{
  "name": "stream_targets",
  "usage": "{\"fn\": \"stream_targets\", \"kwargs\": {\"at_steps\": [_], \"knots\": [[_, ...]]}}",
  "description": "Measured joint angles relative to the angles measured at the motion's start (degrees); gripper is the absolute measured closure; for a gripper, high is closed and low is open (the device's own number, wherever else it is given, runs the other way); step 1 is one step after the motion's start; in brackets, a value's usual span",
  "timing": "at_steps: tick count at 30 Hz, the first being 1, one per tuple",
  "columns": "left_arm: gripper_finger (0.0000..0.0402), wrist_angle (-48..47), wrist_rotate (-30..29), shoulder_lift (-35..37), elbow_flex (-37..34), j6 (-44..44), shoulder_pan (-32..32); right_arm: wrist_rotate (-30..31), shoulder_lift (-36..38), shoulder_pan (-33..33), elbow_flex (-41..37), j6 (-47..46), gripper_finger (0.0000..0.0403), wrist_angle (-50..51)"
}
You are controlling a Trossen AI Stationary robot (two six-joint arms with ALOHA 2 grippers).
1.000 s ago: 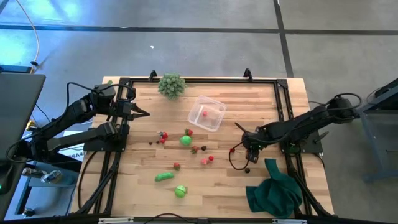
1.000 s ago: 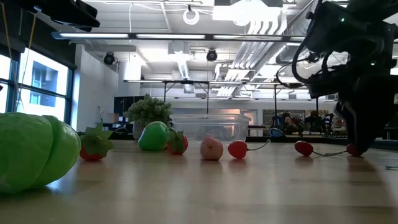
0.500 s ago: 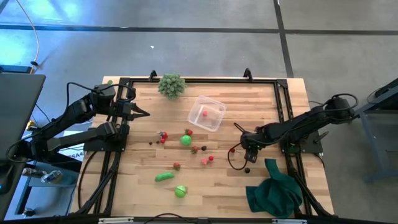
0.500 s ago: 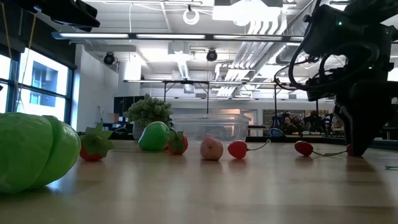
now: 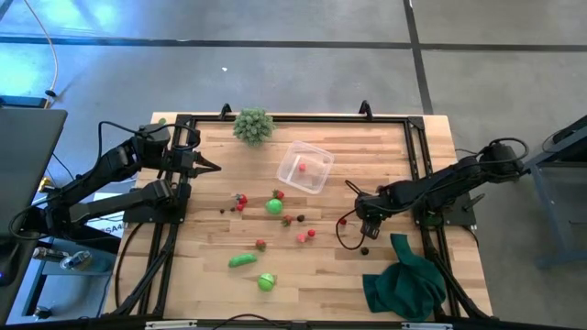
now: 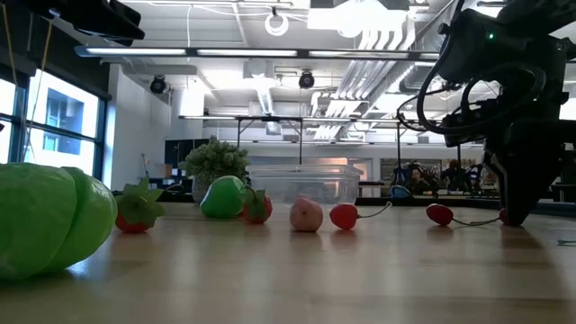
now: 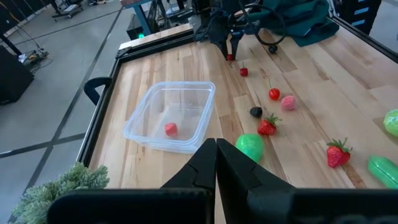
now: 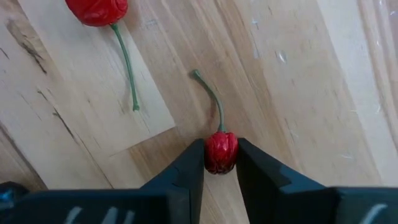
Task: Pick and placing Produce into tupperware
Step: Put the red cherry into the transparent container
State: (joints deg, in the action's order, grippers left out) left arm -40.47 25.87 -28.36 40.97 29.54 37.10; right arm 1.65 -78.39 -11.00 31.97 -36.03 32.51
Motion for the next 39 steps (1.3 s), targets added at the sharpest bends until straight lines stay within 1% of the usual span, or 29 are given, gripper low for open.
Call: {"fn": "stream_targets", "kwargs": {"at_steps": [13,19,22,26,30,33,36,39], "knots": [[0.0399,-0.01,0.00,0.00,0.00,0.02,0.00,2.27,-0.26,-0.04,3.65,1.51,0.0350,1.14],[0.0399,0.00,0.00,0.02,0.00,0.00,0.00,2.42,-0.24,0.11,8.36,2.16,0.0361,1.81],[0.0399,-0.02,0.00,0.01,0.00,0.01,0.00,4.23,-0.24,0.11,13.14,4.37,0.0361,3.03],[0.0399,-0.01,0.00,0.01,0.00,0.01,0.00,9.34,-0.19,0.61,22.02,9.09,0.0361,5.47],[0.0399,0.00,0.00,0.02,0.00,0.00,0.00,13.54,-0.15,3.64,31.97,13.90,0.0361,6.74],[0.0399,-0.01,0.00,0.01,0.00,0.00,0.00,14.30,-0.09,7.13,38.82,18.71,0.0361,6.71],[0.0399,-0.01,0.00,0.00,0.00,0.01,0.00,14.28,-0.09,11.41,44.04,23.54,0.0361,6.49],[0.0399,-0.01,0.00,0.01,0.00,0.02,0.00,12.54,-1.38,16.22,48.15,27.13,0.0361,6.86]]}}
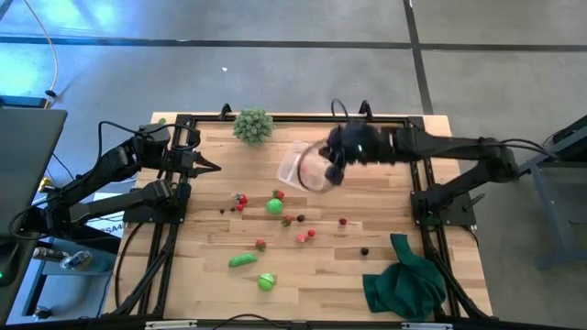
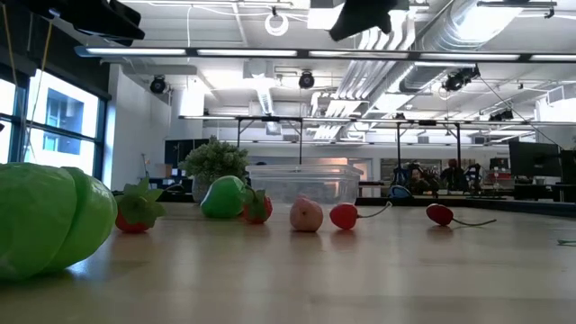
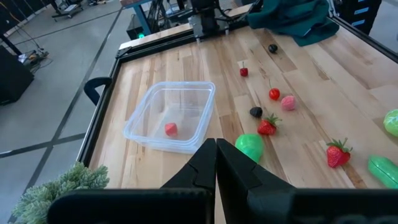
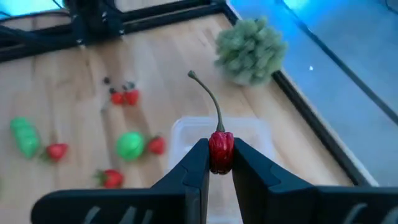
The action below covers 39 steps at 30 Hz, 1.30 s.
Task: Pick and placing Produce into tupperware
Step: Put the red cherry into the transparent container
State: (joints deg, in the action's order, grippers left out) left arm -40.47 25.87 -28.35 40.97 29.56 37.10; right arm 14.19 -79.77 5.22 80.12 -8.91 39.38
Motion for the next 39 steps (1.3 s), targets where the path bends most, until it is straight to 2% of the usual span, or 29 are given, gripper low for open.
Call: {"fn": "stream_targets", "kwargs": {"at_steps": [4,9,17,24,39], "knots": [[0.0399,-0.01,0.00,0.02,0.00,-0.01,0.00,-6.44,-6.20,6.09,4.38,2.37,0.0361,0.49],[0.0399,0.01,-0.01,0.02,0.00,-0.01,0.00,-12.90,-18.60,10.34,8.62,2.56,0.0361,5.25],[0.0399,0.01,0.00,0.02,0.00,-0.02,0.00,-14.49,-33.43,14.77,14.22,3.40,0.0361,11.91],[0.0399,0.00,-0.01,0.01,0.00,-0.01,0.00,-16.63,-38.33,16.32,15.08,3.34,0.0361,14.39],[0.0399,0.01,0.00,0.01,0.00,-0.02,0.00,-17.78,-41.94,16.30,15.06,2.96,0.0361,14.78]]}}
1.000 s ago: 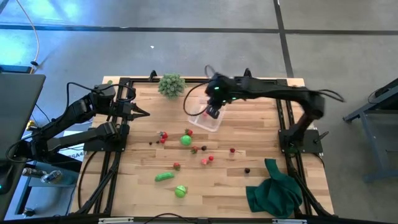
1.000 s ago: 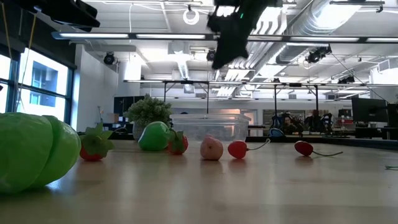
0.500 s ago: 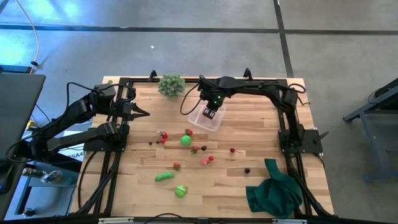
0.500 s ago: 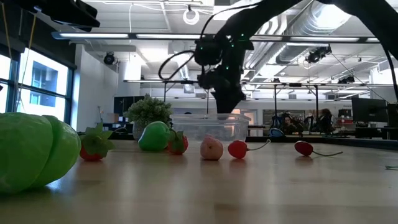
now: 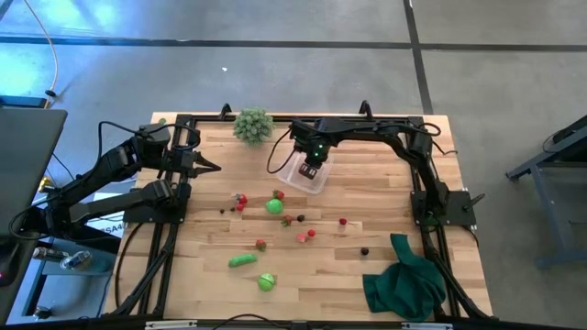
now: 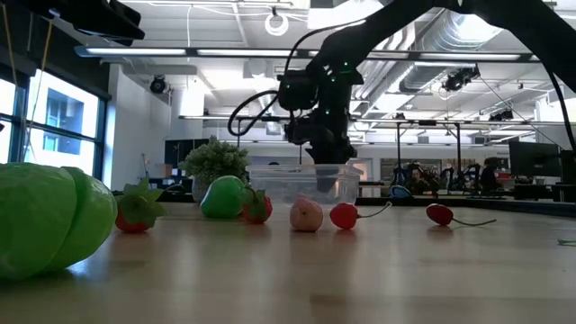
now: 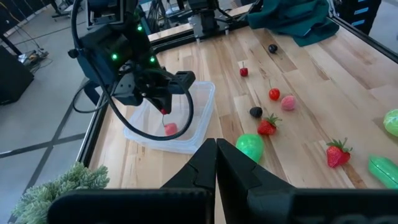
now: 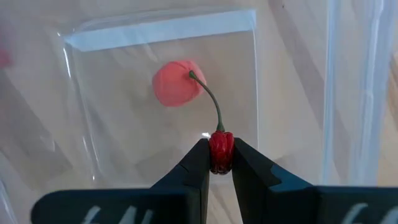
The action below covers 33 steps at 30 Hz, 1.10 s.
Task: Pick and placing Produce into tupperware
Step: Put the red cherry into the transparent container
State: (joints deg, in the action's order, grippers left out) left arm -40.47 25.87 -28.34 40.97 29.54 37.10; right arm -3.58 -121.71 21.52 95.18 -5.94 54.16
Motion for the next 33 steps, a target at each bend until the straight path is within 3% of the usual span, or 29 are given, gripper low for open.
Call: {"fn": "stream_targets", "kwargs": {"at_steps": [4,18,27,33], "knots": [[0.0399,0.00,0.00,-0.02,0.00,0.01,0.00,-2.57,0.00,0.07,0.00,0.20,0.0359,-0.05],[0.0399,0.00,0.00,0.00,0.00,0.01,0.00,-2.48,0.00,0.22,0.00,-0.65,0.0311,-0.51],[0.0399,0.00,0.00,-0.01,0.00,0.00,0.00,-3.50,0.01,0.22,1.12,-0.04,0.0304,0.17],[0.0399,-0.02,0.00,0.00,0.00,0.00,0.00,-1.89,5.98,-0.51,4.13,-0.77,0.0304,4.03]]}}
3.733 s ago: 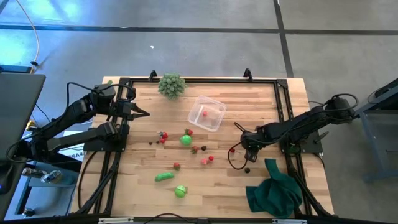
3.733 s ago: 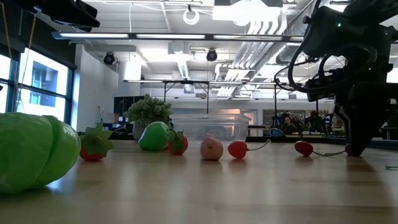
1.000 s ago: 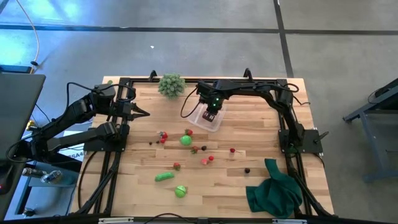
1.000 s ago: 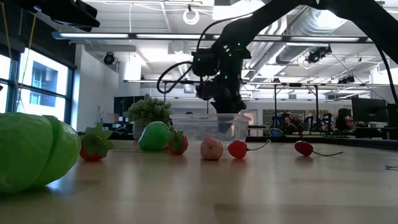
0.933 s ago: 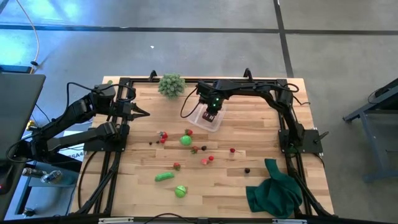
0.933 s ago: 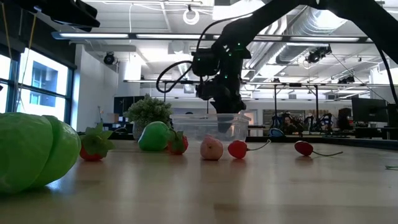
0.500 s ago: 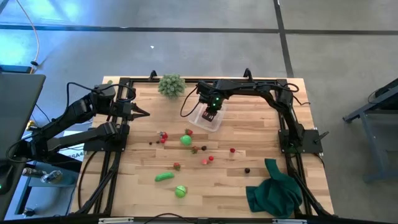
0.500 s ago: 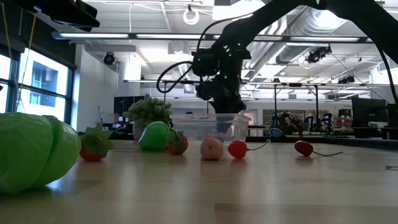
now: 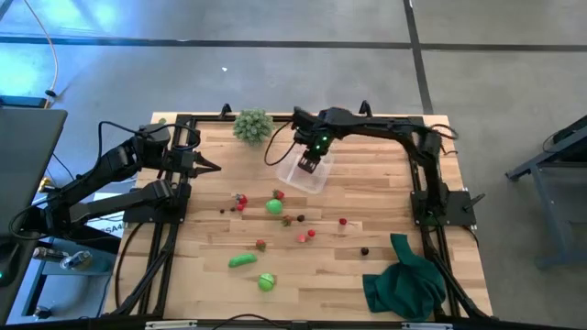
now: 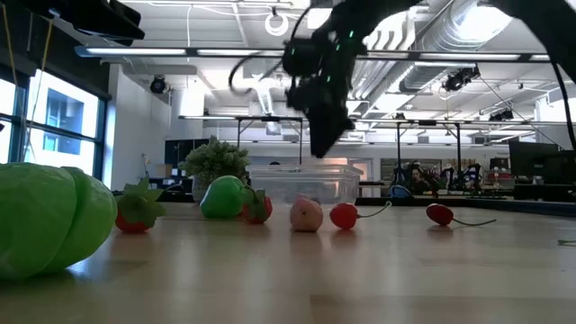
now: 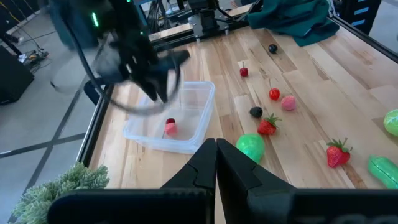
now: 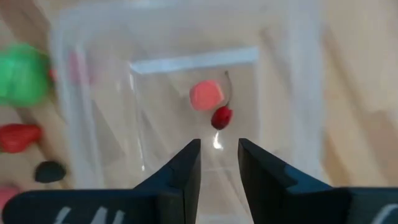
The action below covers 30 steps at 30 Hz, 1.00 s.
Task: Pick and placing Produce into tupperware
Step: Put the red cherry into the transparent container
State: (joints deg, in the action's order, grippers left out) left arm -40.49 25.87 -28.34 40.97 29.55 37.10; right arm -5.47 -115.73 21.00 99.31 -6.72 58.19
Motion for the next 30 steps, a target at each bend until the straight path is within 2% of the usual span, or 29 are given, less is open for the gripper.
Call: {"fn": "stream_targets", "kwargs": {"at_steps": [8,16,21,25,30], "knots": [[0.0399,0.01,0.00,-0.01,0.00,0.00,0.00,12.23,16.05,-4.31,-0.18,-6.32,0.0304,6.47],[0.0399,0.00,0.00,-0.02,0.00,0.01,0.00,14.21,31.30,-10.74,-5.46,-17.69,0.0304,14.12],[0.0399,0.02,0.00,0.00,0.00,0.00,0.00,14.73,40.71,-17.19,-17.93,-24.61,0.0304,9.02],[0.0399,0.00,0.00,-0.01,0.00,-0.01,0.00,12.09,47.65,-23.29,-32.77,-30.15,0.0304,-1.17],[0.0399,0.00,0.00,-0.01,0.00,0.01,0.00,8.41,50.69,-29.91,-47.61,-30.52,0.0304,-15.13]]}}
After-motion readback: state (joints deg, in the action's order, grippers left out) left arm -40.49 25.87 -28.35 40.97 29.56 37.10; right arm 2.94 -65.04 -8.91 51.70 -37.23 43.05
